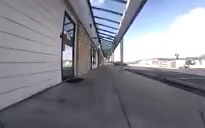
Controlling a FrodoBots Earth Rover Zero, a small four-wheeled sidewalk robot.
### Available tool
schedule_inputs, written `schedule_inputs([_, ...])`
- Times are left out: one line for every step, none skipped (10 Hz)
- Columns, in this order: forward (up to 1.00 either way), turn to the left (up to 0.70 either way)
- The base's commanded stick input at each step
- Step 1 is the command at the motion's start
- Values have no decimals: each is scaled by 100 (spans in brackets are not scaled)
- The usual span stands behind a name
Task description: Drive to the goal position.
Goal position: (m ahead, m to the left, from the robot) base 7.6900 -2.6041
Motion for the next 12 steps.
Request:
schedule_inputs([85,0])
schedule_inputs([85,0])
schedule_inputs([85,0])
schedule_inputs([85,0])
schedule_inputs([85,0])
schedule_inputs([85,0])
schedule_inputs([85,0])
schedule_inputs([85,0])
schedule_inputs([85,0])
schedule_inputs([85,0])
schedule_inputs([85,0])
schedule_inputs([85,0])
